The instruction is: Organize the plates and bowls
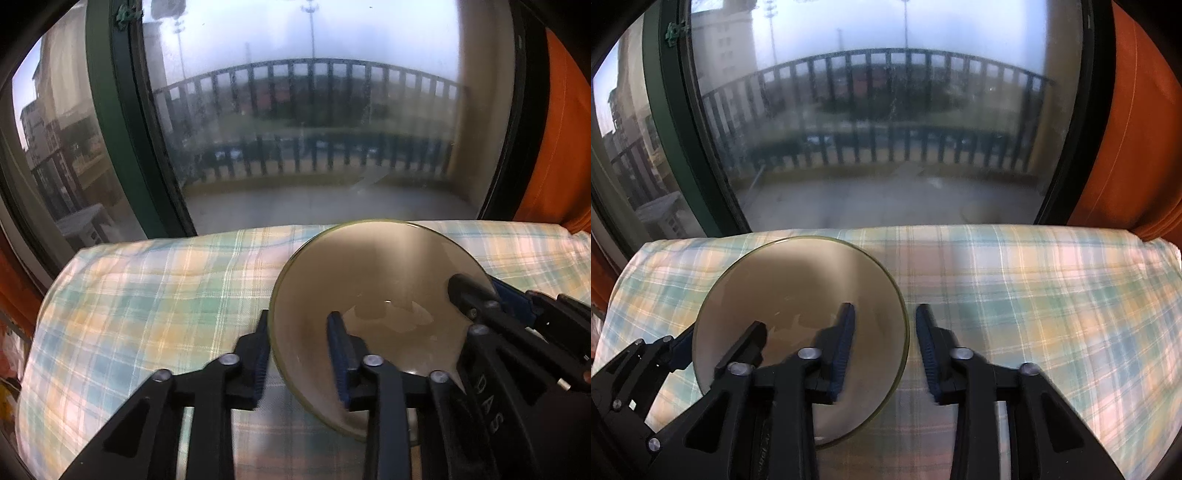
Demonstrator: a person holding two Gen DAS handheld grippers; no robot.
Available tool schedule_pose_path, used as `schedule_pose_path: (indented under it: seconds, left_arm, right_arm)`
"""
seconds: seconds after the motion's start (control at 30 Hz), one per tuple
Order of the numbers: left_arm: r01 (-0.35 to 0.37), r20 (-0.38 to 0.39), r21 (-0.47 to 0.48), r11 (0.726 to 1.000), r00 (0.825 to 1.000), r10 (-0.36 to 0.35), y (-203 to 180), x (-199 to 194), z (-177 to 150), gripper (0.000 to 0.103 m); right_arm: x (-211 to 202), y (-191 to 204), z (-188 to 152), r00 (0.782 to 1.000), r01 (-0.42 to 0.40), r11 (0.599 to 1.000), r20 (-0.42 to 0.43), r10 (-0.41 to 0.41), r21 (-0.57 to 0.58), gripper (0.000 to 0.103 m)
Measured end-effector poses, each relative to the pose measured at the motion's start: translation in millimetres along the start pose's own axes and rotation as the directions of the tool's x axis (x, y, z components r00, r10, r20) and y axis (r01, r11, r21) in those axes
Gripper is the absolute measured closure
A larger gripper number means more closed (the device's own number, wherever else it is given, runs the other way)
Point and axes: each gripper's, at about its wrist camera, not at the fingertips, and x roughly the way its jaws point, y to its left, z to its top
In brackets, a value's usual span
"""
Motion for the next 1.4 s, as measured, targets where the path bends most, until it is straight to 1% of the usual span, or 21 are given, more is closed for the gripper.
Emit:
schedule_pose_path:
  seconds: [0.03, 0.3, 0.5, 0.8, 0.97, 1.2, 1.4]
  left_arm:
    - [-0.001, -0.002, -0.001, 1.000, 1.000, 0.001, -0.3, -0.5, -0.3, 0.079]
    - [-0.001, -0.009, -0.006, 1.000, 1.000, 0.001, -0.4, -3.1, -1.4, 0.079]
    - [-0.002, 0.011, -0.018, 1.000, 1.000, 0.002, 0.6, -18.1, -1.0, 0.079]
    - [-0.006, 0.062, -0.027, 1.000, 0.998, 0.008, 3.5, -60.6, -2.7, 0.079]
    - [-0.002, 0.093, -0.033, 0.999, 0.996, 0.005, 4.7, -88.2, -4.5, 0.079]
    - [0.004, 0.136, -0.037, 0.999, 0.991, 0.001, 4.3, -131.3, -13.8, 0.079]
    - [0.008, 0.170, -0.035, 0.999, 0.985, -0.002, 1.7, -163.9, -29.8, 0.079]
  right_arm:
    - [0.2, -0.4, 0.1, 1.000, 0.014, 1.000, 0.003, -0.014, -0.005, 0.087]
    - [-4.4, -2.1, 0.2, 1.000, 0.010, 1.000, -0.010, -0.009, 0.005, 0.087]
    - [-15.7, -1.7, 1.2, 1.000, 0.004, 1.000, -0.006, -0.004, -0.006, 0.087]
    - [-58.1, 0.0, 3.7, 0.999, 0.001, 1.000, 0.043, 0.001, -0.025, 0.087]
    - [-89.3, -0.1, 1.7, 0.997, 0.003, 0.999, 0.076, -0.001, -0.032, 0.087]
    - [-133.3, 2.2, -7.5, 0.993, 0.008, 0.999, 0.119, -0.004, -0.032, 0.087]
    - [-172.1, 1.3, -22.8, 0.988, 0.011, 1.000, 0.157, -0.006, -0.029, 0.087]
